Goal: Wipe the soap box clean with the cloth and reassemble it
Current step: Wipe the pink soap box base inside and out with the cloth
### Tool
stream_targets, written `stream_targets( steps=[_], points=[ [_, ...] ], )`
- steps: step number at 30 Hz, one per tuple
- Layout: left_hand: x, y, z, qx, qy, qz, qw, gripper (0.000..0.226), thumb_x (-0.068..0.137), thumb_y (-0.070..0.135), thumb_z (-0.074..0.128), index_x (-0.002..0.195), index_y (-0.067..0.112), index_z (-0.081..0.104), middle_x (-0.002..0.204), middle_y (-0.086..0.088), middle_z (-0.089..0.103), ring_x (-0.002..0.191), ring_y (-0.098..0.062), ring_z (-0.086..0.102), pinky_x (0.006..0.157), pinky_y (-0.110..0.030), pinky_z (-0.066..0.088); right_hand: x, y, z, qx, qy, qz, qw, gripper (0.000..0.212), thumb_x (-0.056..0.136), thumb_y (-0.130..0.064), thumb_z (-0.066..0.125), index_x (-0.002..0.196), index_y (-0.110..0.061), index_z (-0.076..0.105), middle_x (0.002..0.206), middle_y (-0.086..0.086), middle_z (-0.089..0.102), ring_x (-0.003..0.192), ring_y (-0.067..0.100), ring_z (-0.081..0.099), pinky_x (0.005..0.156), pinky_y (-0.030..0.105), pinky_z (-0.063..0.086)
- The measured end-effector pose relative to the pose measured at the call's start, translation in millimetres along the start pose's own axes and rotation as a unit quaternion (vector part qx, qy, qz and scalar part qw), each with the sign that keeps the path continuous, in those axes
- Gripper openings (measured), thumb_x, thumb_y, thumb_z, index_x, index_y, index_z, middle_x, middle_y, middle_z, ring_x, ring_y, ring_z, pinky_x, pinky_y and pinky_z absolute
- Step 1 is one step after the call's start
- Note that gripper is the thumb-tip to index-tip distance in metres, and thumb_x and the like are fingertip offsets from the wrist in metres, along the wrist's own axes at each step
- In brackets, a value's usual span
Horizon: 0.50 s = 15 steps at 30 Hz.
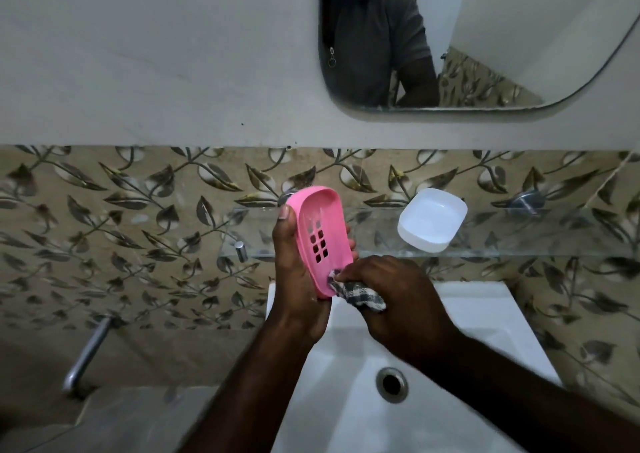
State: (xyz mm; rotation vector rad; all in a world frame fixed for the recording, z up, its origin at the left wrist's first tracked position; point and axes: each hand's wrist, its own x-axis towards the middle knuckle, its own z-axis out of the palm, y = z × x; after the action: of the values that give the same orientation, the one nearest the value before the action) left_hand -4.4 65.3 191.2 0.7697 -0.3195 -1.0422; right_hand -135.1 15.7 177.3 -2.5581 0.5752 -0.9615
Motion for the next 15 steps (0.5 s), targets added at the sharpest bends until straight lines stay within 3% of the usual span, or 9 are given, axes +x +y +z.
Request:
stream_targets(
  steps=[3,5,9,12,15],
  points=[
    [-1.0,-2.1,1.9,-0.002,0.003,0.002,1.0,0.066,0.071,0.07,0.049,0.095,0.013,0.073,0.081,-0.012,0.07,0.074,-0.024,0.065,0.071,-0.037,0.053,-4.6,-24.1,6.2,0.084,0.053,0.041,0.994,0.016,0.081,-0.009,0.068,0.094,-0.017,0.073,0.092,-0.002,0.072,0.085,0.018,0.069,0.073,0.036,0.055],
    [-1.5,-3.3,2.2,-0.009,0.014,0.013,1.0,0.069,0.071,0.071,0.045,0.097,0.012,0.072,0.084,-0.014,0.071,0.075,-0.025,0.066,0.073,-0.038,0.052,-7.3,-29.7,6.3,0.111,0.045,0.016,0.993,0.016,0.082,-0.008,0.069,0.096,-0.015,0.072,0.094,-0.001,0.072,0.087,0.018,0.068,0.075,0.033,0.054],
    [-2.8,-6.0,-1.7,-0.026,0.015,0.028,0.999,0.063,0.078,0.069,0.045,0.101,0.015,0.069,0.084,-0.011,0.069,0.076,-0.023,0.066,0.07,-0.037,0.052,-1.6,5.7,-1.9,-0.015,-0.024,-0.068,0.997,0.039,0.073,-0.003,0.074,0.108,-0.021,0.07,0.107,-0.003,0.073,0.088,0.022,0.068,0.075,0.031,0.053],
    [-1.0,-7.2,-3.0,-0.022,0.01,0.023,0.999,0.06,0.082,0.068,0.042,0.101,0.017,0.069,0.081,-0.007,0.069,0.074,-0.019,0.066,0.067,-0.034,0.053,3.5,20.2,-3.8,-0.075,-0.017,-0.075,0.994,0.042,0.067,-0.001,0.075,0.104,-0.02,0.072,0.107,-0.004,0.073,0.083,0.021,0.066,0.071,0.03,0.053],
    [1.5,-8.1,-0.7,0.002,0.018,0.012,1.0,0.069,0.072,0.071,0.044,0.103,0.014,0.067,0.079,-0.008,0.07,0.073,-0.021,0.066,0.068,-0.035,0.053,-1.9,-4.7,5.8,0.041,0.032,-0.002,0.999,0.028,0.074,-0.005,0.071,0.098,-0.019,0.074,0.096,-0.006,0.073,0.086,0.012,0.069,0.075,0.027,0.055]
  ],
)
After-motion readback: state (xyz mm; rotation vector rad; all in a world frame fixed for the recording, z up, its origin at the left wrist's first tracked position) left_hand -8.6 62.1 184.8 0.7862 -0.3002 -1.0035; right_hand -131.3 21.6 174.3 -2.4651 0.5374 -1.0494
